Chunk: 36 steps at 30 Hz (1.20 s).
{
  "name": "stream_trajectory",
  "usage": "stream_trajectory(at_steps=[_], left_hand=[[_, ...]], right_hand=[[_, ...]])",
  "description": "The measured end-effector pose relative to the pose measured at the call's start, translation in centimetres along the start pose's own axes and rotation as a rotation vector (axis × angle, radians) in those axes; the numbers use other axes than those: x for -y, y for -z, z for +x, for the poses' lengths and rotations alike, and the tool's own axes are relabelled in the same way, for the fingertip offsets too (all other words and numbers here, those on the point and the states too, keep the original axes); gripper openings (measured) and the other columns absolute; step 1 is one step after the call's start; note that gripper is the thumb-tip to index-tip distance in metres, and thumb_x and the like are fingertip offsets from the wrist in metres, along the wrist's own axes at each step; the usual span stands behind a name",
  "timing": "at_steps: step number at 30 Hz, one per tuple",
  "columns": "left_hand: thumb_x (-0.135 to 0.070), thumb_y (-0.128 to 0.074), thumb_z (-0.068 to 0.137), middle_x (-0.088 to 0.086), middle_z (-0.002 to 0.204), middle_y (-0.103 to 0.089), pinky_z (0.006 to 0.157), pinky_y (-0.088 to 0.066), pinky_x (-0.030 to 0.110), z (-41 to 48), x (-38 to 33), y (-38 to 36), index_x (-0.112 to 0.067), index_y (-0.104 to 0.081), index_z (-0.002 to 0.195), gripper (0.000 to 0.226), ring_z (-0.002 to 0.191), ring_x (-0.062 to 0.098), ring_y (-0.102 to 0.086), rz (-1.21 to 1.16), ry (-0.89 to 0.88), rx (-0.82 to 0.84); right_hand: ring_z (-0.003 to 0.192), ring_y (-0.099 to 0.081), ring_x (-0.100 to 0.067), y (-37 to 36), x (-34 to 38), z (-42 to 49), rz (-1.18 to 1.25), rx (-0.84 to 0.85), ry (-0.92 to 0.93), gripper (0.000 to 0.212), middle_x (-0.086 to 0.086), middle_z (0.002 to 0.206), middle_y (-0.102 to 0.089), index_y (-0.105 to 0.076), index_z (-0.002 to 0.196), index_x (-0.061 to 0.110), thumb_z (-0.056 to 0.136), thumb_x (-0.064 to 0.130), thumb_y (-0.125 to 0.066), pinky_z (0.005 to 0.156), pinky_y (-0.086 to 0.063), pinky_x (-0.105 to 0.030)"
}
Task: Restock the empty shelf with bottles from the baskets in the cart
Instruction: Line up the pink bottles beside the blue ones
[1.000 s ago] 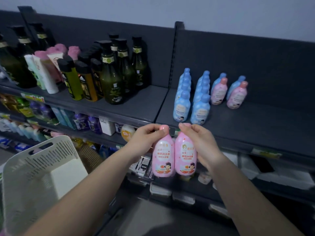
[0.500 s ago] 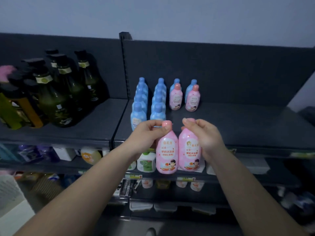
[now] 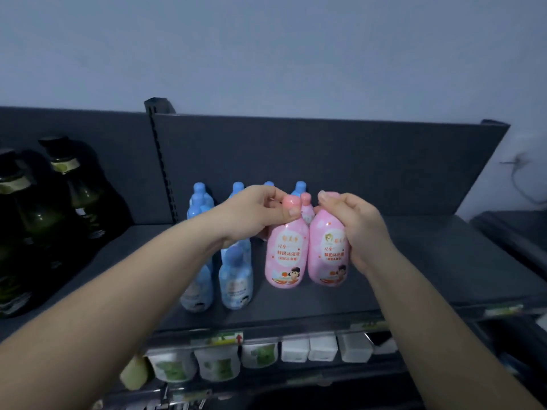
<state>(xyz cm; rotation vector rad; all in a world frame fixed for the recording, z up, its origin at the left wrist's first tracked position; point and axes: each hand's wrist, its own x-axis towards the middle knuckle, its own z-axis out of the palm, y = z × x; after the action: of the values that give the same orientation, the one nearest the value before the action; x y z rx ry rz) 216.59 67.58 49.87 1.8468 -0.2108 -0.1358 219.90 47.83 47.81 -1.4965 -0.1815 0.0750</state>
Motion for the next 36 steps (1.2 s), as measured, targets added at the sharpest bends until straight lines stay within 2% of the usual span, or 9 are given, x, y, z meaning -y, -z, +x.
stream_trajectory(at_steps=[3, 7, 9, 11, 13, 19, 23, 29, 36], left_hand=[[-0.024, -0.069, 0.09, 0.01, 0.087, -0.061, 0.081, -0.046, 0.048, 2.8, -0.1, 1.3, -0.007, -0.063, 0.098, 0.02, 0.084, 0.026, -0.057, 0.035, 0.037, 0.111], [-0.028, -0.078, 0.082, 0.009, 0.09, -0.065, 0.09, -0.052, 0.052, 5.9, 1.2, 2.1, -0.005, -0.065, 0.102, 0.033, 0.085, 0.021, -0.063, 0.229, 0.087, 0.121], [-0.03, -0.081, 0.079, 0.004, 0.089, -0.067, 0.089, -0.054, 0.042, 7.3, 2.0, 2.3, -0.011, -0.068, 0.098, 0.031, 0.083, 0.016, -0.064, 0.42, 0.074, 0.08], [-0.032, -0.083, 0.076, -0.001, 0.096, -0.071, 0.087, -0.054, 0.033, 8.4, 2.7, 2.4, -0.016, -0.068, 0.097, 0.03, 0.089, 0.014, -0.067, 0.59, 0.065, 0.059], [-0.033, -0.083, 0.075, -0.003, 0.097, -0.071, 0.087, -0.054, 0.033, 9.4, 3.4, 2.5, -0.019, -0.068, 0.095, 0.029, 0.092, 0.013, -0.066, 0.685, 0.071, 0.05], [-0.035, -0.074, 0.081, -0.003, 0.092, -0.069, 0.084, -0.052, 0.035, 11.1, 4.5, 1.3, -0.021, -0.066, 0.093, 0.021, 0.093, 0.016, -0.062, 0.954, 0.098, -0.023], [-0.034, -0.07, 0.083, 0.001, 0.093, -0.068, 0.082, -0.051, 0.035, 11.4, 4.8, 0.9, -0.017, -0.063, 0.094, 0.021, 0.092, 0.018, -0.061, 1.062, 0.13, -0.054], [-0.03, -0.07, 0.08, -0.001, 0.088, -0.066, 0.072, -0.049, 0.032, 11.0, 5.1, 1.3, -0.019, -0.061, 0.088, 0.016, 0.085, 0.017, -0.06, 1.061, 0.171, -0.07], [-0.029, -0.069, 0.082, 0.003, 0.083, -0.062, 0.076, -0.052, 0.042, 10.7, 4.7, 1.7, -0.014, -0.057, 0.086, 0.019, 0.079, 0.022, -0.059, 1.141, 0.169, -0.073]], right_hand=[[0.076, -0.07, -0.025, -0.2, -0.6, 2.2, -0.044, -0.047, 0.018, 0.037, -0.016, 0.088, -0.074, -0.064, 0.098, -0.006, 0.086, 0.027, -0.074, 0.079, -0.057, -0.046], [0.082, -0.071, -0.022, 0.1, -2.2, 4.6, -0.252, -0.039, 0.061, 0.03, -0.013, 0.094, -0.072, -0.069, 0.089, 0.006, 0.083, 0.034, -0.078, 0.081, -0.058, -0.044], [0.079, -0.066, -0.008, 0.6, -3.2, 5.8, -0.394, -0.029, 0.123, 0.027, -0.005, 0.094, -0.065, -0.069, 0.082, 0.01, 0.08, 0.034, -0.081, 0.078, -0.055, -0.031], [0.069, -0.056, 0.005, 1.1, -4.2, 6.8, -0.537, -0.012, 0.188, 0.024, 0.004, 0.095, -0.054, -0.069, 0.08, 0.009, 0.077, 0.029, -0.083, 0.069, -0.046, -0.01], [0.069, -0.053, 0.006, 1.8, -5.4, 8.0, -0.63, 0.038, 0.192, 0.021, 0.006, 0.099, -0.05, -0.069, 0.079, 0.013, 0.075, 0.027, -0.084, 0.067, -0.04, -0.004], [0.07, -0.055, 0.004, 2.2, -7.5, 10.2, -0.726, 0.169, 0.147, 0.014, 0.004, 0.098, -0.055, -0.067, 0.076, 0.026, 0.077, 0.027, -0.081, 0.066, -0.04, -0.005], [0.079, -0.059, -0.007, 3.2, -8.3, 10.7, -0.76, 0.192, 0.176, 0.019, 0.0, 0.092, -0.059, -0.064, 0.086, 0.02, 0.081, 0.032, -0.078, 0.071, -0.044, -0.019], [0.071, -0.054, 0.006, 3.3, -8.8, 10.5, -0.749, 0.199, 0.232, 0.016, 0.007, 0.086, -0.051, -0.061, 0.085, 0.02, 0.084, 0.027, -0.075, 0.065, -0.038, -0.009], [0.081, -0.058, -0.004, 3.2, -8.8, 11.4, -0.726, 0.215, 0.254, 0.013, 0.007, 0.091, -0.054, -0.064, 0.097, 0.023, 0.086, 0.026, -0.072, 0.072, -0.042, -0.017]])
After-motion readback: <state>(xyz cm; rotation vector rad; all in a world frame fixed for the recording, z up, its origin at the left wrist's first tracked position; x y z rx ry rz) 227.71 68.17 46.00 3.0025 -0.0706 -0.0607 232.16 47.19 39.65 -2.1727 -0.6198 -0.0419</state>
